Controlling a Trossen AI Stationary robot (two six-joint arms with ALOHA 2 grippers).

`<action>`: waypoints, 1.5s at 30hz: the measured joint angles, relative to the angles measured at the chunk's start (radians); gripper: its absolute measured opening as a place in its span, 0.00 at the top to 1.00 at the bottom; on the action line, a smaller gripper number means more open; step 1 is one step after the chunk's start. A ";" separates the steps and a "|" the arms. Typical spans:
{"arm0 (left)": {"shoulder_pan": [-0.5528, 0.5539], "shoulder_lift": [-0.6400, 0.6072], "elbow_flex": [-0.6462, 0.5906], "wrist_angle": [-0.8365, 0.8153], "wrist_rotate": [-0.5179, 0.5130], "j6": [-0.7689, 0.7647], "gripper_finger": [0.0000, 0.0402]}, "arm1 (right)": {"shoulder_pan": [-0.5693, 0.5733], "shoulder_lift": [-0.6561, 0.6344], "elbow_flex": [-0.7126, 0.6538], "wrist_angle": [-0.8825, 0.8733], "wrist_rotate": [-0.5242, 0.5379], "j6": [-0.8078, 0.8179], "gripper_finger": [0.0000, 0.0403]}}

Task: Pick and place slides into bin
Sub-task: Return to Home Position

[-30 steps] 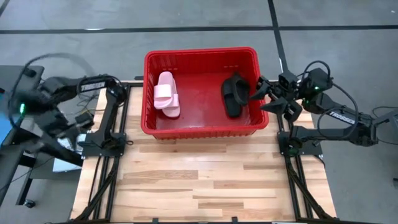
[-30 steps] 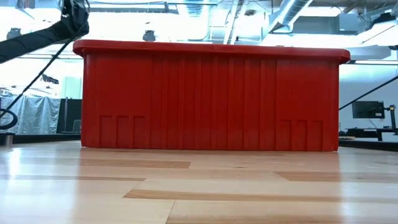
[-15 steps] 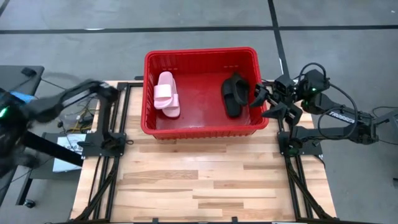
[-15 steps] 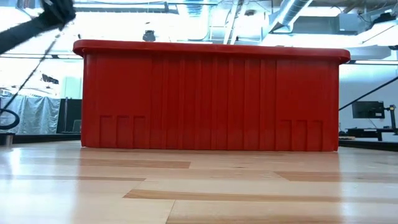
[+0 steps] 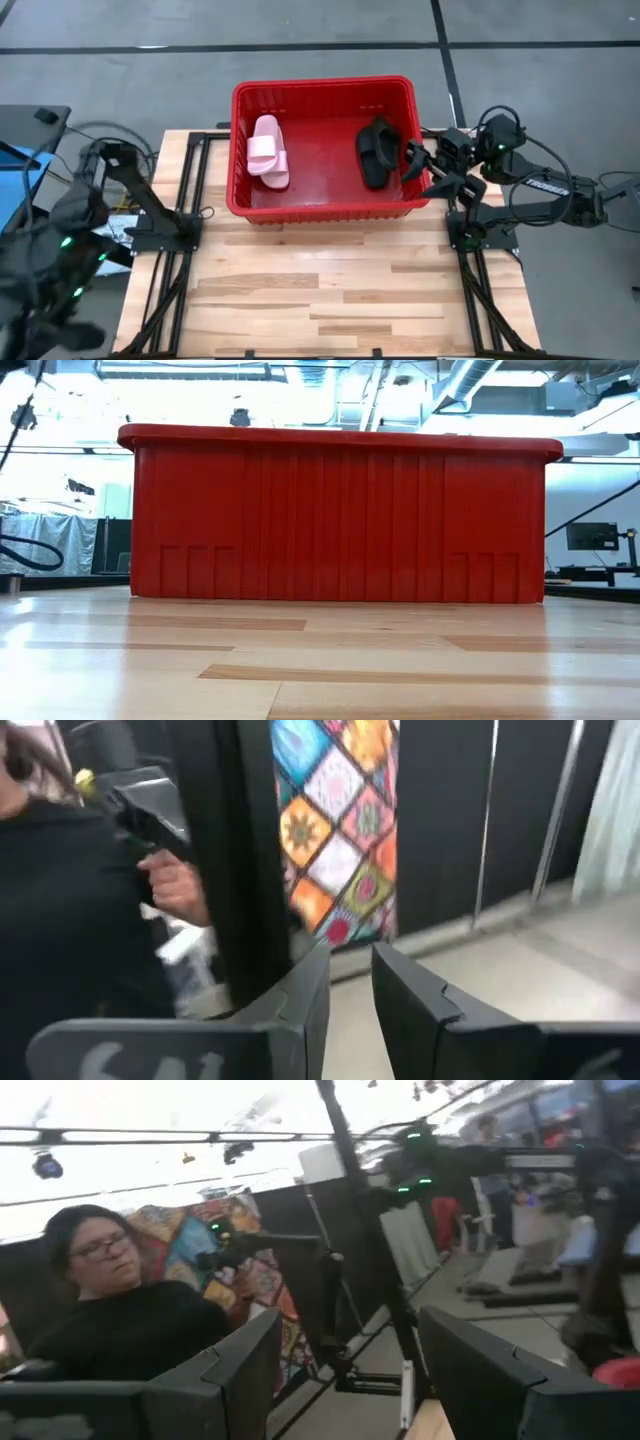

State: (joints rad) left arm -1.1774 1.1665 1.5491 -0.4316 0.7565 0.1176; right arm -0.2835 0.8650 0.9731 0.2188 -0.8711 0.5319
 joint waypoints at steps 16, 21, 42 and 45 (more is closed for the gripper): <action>0.999 -0.271 -0.006 -0.669 0.337 0.467 0.81 | 0.041 -0.022 0.000 -0.188 0.007 -0.191 0.44; 1.210 -0.298 -0.124 -0.512 0.320 0.278 0.81 | 0.042 -0.027 -0.001 -0.289 0.054 -0.298 0.44; 1.238 -0.297 -0.506 0.336 0.214 -0.558 0.81 | 0.035 -0.061 -0.125 -0.188 -0.046 -0.302 0.44; 1.219 -0.288 -0.508 0.442 0.163 -0.657 0.81 | 0.028 -0.060 -0.143 -0.168 -0.051 -0.273 0.44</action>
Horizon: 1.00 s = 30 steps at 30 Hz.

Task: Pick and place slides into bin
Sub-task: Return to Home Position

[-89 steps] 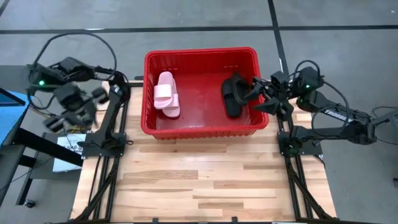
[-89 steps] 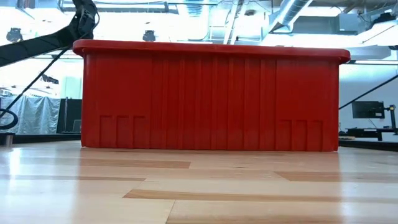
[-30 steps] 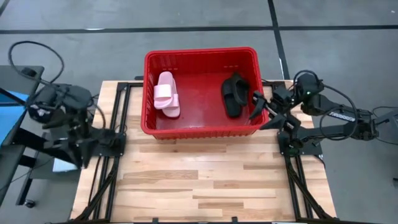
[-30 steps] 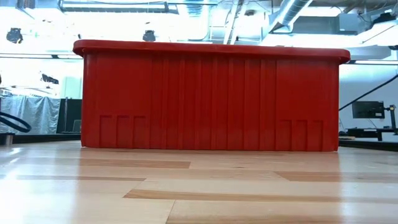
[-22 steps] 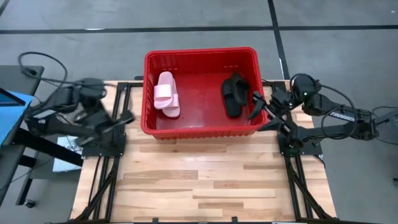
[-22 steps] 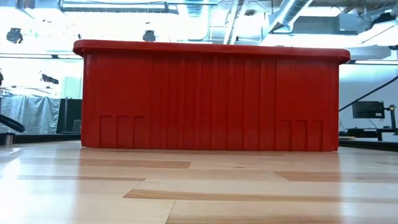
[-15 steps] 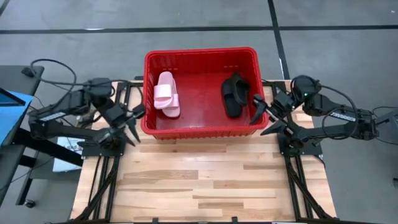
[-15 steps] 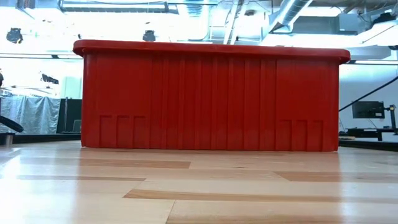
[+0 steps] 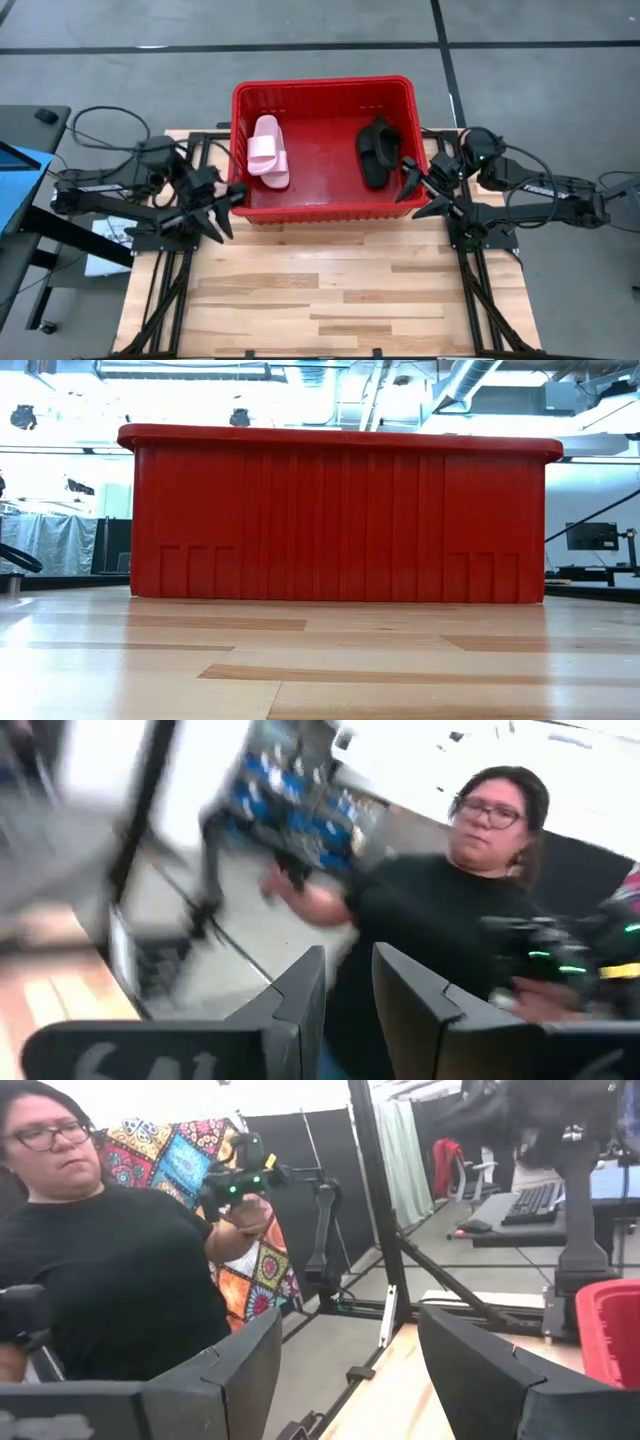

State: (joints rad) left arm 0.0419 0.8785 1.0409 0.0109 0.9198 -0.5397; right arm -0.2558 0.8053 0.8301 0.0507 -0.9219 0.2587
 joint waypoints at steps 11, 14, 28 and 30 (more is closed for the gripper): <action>-0.165 -0.267 -0.012 -0.299 -1.012 0.433 0.81 | -0.004 -0.024 -0.002 -0.004 -0.023 -0.052 0.44; -0.221 -0.360 -0.066 -0.211 -0.999 0.552 0.81 | -0.040 -0.058 -0.002 -0.007 -0.046 -0.092 0.44; -0.251 -0.564 -0.364 -0.111 -1.160 0.551 0.81 | 0.014 -0.090 -0.206 0.265 0.019 -0.031 0.44; -0.251 -0.570 -0.368 -0.116 -1.129 0.529 0.81 | 0.066 -0.110 -0.260 0.375 0.040 0.023 0.44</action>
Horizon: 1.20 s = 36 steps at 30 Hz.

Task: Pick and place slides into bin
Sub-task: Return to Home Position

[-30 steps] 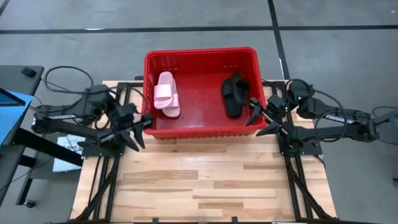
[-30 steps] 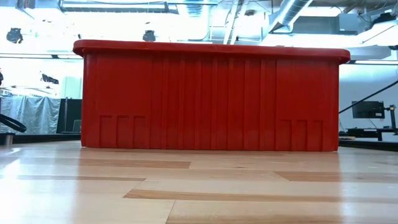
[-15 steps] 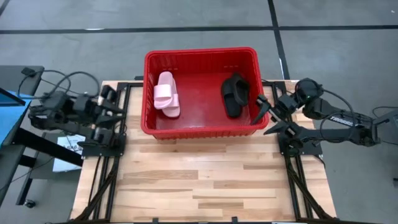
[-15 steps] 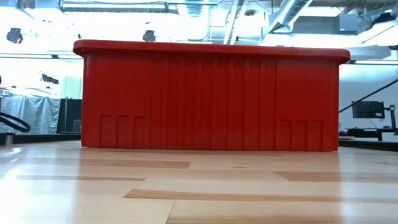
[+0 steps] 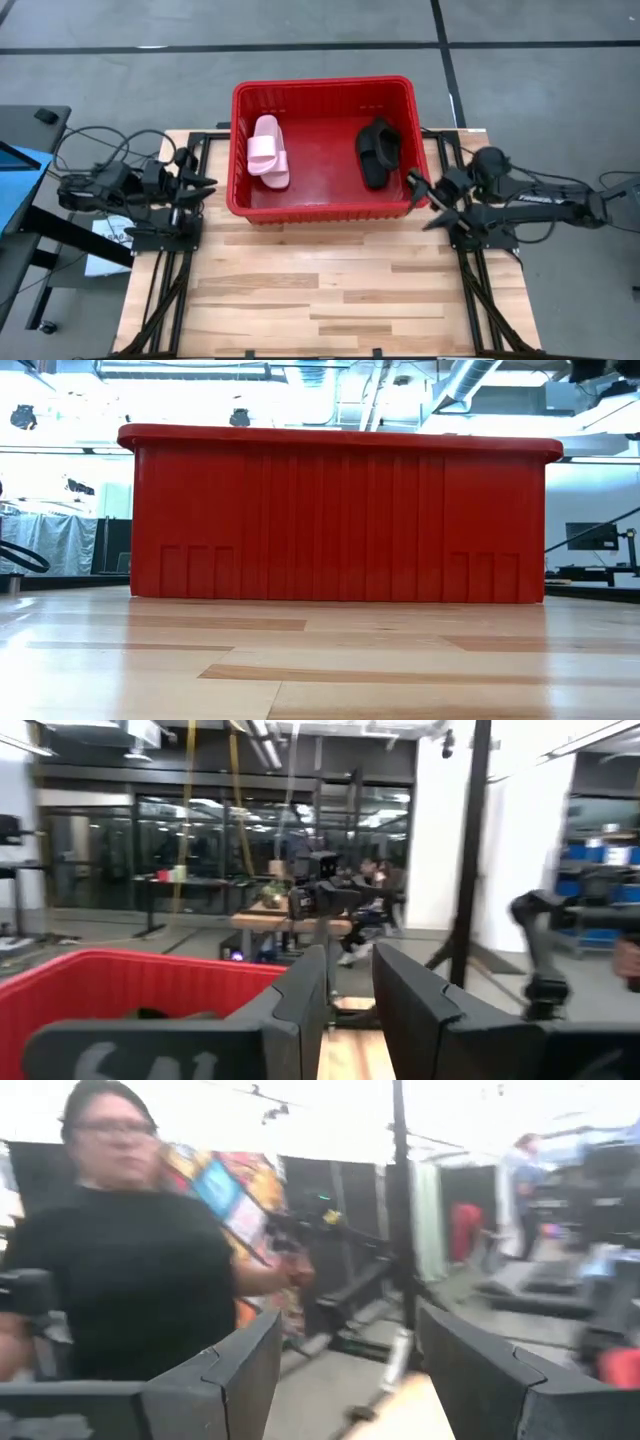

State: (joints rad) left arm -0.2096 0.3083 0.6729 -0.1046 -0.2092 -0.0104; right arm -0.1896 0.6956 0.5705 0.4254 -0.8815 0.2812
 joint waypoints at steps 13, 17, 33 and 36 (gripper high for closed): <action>-0.044 -0.029 -0.001 -0.112 0.169 -0.102 0.81 | 0.463 -0.220 -0.163 -0.100 0.337 -0.017 0.44; -0.091 -0.030 -0.016 -0.140 0.122 -0.098 0.81 | 0.593 -0.245 -0.203 -0.196 0.519 -0.088 0.44; -0.171 -0.030 -0.071 -0.114 0.010 -0.094 0.81 | 0.840 -0.369 -0.473 -0.129 0.723 -0.209 0.44; -0.171 -0.030 -0.059 -0.214 -0.047 -0.182 0.81 | 0.836 -0.386 -0.530 -0.052 0.732 -0.204 0.44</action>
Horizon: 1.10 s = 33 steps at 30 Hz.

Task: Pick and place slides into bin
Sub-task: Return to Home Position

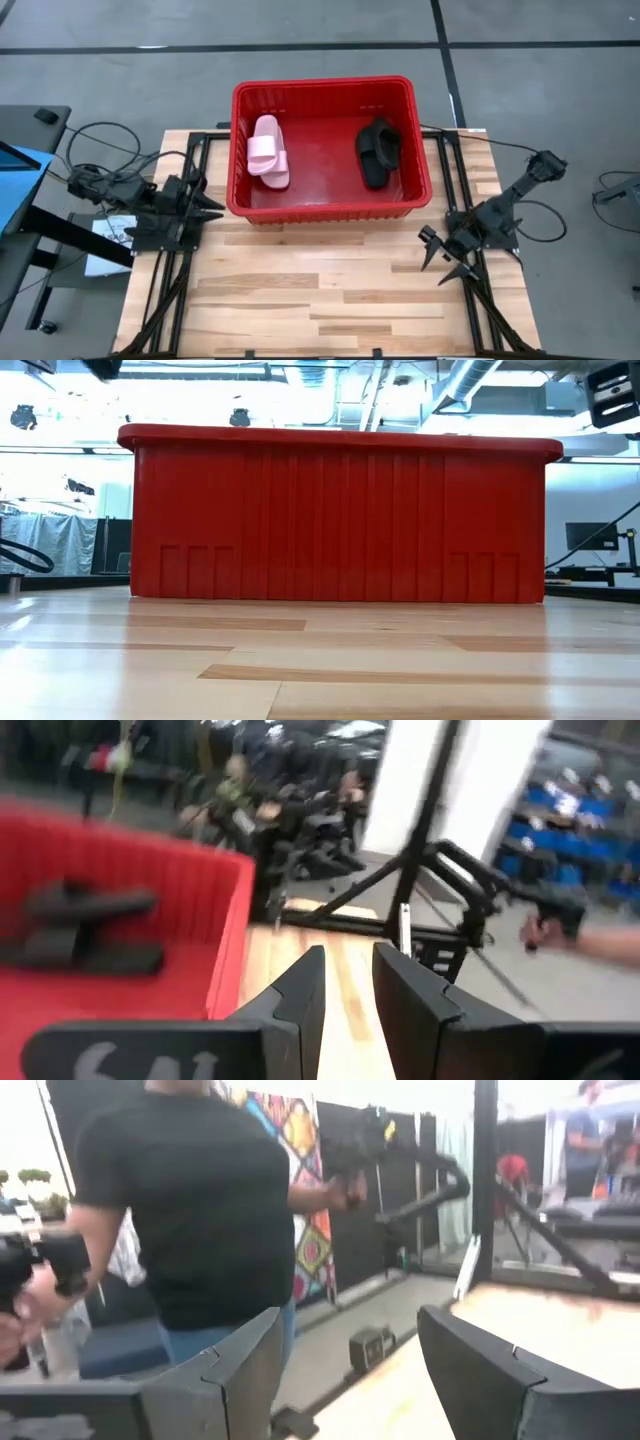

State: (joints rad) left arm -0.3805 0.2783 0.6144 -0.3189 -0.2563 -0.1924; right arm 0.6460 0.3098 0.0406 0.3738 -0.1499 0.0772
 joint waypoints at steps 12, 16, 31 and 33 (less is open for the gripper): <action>-0.025 0.010 -0.043 0.061 0.170 -0.032 0.81 | -0.007 -0.016 -0.034 -0.012 0.002 0.002 0.44; -0.092 0.002 -0.168 0.193 0.165 -0.016 0.81 | -0.007 -0.016 -0.034 -0.014 0.001 0.002 0.44; -0.297 -0.122 -0.584 0.555 -0.011 0.062 0.81 | -0.006 -0.016 -0.035 -0.022 -0.005 0.002 0.44; -0.298 -0.147 -0.603 0.550 -0.015 0.063 0.81 | -0.006 -0.016 -0.035 -0.022 -0.005 0.002 0.44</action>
State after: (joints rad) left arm -0.6788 0.1316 0.0115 0.2316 -0.2708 -0.1298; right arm 0.6399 0.2939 0.0059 0.3515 -0.1551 0.0788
